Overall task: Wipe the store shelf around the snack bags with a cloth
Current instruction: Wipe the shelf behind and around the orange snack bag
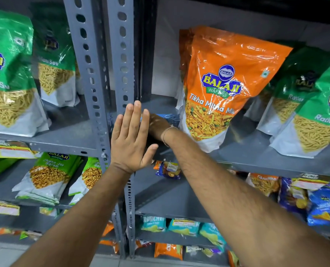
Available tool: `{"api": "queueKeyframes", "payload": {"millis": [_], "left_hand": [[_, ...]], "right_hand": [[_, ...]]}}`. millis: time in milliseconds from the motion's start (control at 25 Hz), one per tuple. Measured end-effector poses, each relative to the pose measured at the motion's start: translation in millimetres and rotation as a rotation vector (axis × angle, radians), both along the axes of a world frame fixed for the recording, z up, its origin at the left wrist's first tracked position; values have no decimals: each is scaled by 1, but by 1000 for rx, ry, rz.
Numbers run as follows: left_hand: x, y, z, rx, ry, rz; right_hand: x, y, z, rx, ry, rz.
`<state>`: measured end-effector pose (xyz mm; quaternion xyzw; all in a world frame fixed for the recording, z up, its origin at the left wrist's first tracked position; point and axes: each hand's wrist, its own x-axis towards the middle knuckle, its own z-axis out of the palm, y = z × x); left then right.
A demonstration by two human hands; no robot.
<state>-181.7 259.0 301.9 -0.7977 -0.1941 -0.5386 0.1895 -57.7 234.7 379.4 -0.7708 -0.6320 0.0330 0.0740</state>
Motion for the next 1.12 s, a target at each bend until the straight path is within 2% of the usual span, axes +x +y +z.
{"api": "queueKeyframes", "payload": {"millis": [160, 280, 440, 600, 720, 800, 960, 1120], "left_hand": [[-5, -4, 2, -80, -8, -92], [-10, -6, 5, -118, 5, -163], [-14, -8, 9, -149, 22, -222], [-13, -12, 9, -184, 7, -253], [-13, -13, 11, -214, 3, -245], [-11, -13, 11, -216, -6, -222], [-11, -15, 9, -209, -14, -210], [-11, -16, 10, -205, -7, -189]], "right_hand": [[-27, -33, -2, 47, 85, -25], [-42, -72, -11, 201, 249, -65], [-64, -114, -15, 337, 281, -88], [-62, -144, -1, 224, 287, -143], [-40, -128, 26, 373, 250, -201], [-28, -96, 35, 383, 226, -180], [-30, -69, 3, 156, 268, -25], [-48, -122, -23, 312, 325, -56]]}}
